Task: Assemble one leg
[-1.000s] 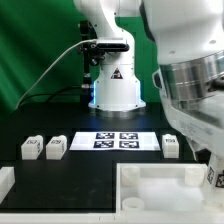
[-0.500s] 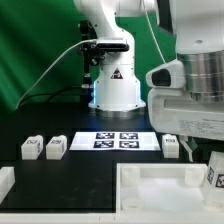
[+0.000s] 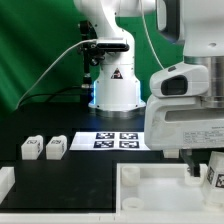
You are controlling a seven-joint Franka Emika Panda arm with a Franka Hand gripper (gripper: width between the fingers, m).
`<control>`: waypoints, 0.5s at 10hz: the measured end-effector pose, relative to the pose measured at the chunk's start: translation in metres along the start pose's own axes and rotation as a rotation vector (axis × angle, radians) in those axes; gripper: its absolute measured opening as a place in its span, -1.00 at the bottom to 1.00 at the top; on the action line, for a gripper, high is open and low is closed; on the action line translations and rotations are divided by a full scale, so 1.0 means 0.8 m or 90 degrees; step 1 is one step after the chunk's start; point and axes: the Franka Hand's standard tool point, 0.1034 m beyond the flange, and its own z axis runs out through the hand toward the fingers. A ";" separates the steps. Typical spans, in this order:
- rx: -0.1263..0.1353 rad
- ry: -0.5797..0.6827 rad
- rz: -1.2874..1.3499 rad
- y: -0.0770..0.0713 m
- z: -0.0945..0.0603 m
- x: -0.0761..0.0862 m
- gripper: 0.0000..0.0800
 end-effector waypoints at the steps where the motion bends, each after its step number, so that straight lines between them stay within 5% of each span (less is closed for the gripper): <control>1: 0.000 0.000 0.025 0.000 0.000 0.000 -0.04; 2: -0.002 -0.001 0.085 0.004 0.000 0.000 -0.25; 5: 0.002 -0.002 0.279 0.003 0.000 0.000 -0.25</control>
Offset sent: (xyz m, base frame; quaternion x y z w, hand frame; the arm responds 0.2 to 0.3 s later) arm 0.0000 0.0000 0.0000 0.0000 0.0000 0.2667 0.9638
